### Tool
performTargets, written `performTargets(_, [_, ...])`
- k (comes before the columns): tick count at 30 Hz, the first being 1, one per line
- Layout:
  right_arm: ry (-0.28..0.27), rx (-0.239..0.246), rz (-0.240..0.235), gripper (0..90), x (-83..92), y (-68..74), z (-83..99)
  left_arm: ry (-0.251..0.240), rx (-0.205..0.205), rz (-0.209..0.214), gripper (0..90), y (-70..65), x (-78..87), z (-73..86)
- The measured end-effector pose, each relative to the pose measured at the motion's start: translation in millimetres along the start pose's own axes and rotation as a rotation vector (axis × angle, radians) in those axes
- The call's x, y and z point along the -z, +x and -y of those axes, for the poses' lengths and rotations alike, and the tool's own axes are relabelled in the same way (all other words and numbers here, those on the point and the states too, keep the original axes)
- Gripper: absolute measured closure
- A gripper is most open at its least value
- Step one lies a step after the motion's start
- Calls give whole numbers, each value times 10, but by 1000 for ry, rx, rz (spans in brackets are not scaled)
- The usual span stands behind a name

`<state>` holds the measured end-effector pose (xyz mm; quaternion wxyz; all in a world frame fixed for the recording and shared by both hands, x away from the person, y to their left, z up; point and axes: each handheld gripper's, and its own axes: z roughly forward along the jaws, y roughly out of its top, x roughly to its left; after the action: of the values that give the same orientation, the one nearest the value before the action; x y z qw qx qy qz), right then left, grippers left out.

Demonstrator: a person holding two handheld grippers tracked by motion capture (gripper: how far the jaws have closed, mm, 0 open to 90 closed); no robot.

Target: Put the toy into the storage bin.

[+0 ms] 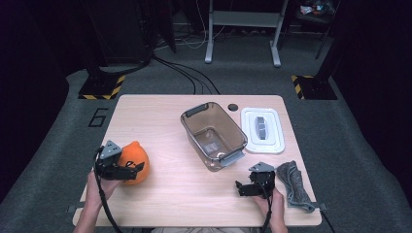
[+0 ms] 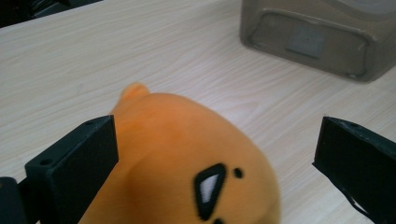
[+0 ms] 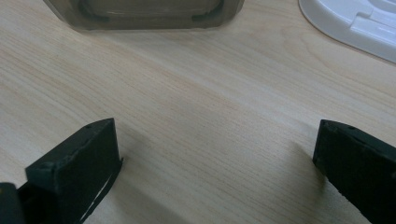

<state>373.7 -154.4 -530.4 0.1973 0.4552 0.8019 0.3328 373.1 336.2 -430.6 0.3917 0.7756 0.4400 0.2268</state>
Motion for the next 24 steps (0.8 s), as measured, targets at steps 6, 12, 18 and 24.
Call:
performTargets(6, [-1,-3,0,0,-1,2,-1,40,8,-5,0,172,-34,84])
performTargets(12, [-2,-4,1,0,-1,3,-1,71,21,28,0,240,-123,185])
performTargets(18, [-3,-9,1,0,-1,8,0,90,26,33,20,229,-195,247])
performTargets(24, [-4,-7,4,0,-2,7,0,114,25,31,131,189,-240,305])
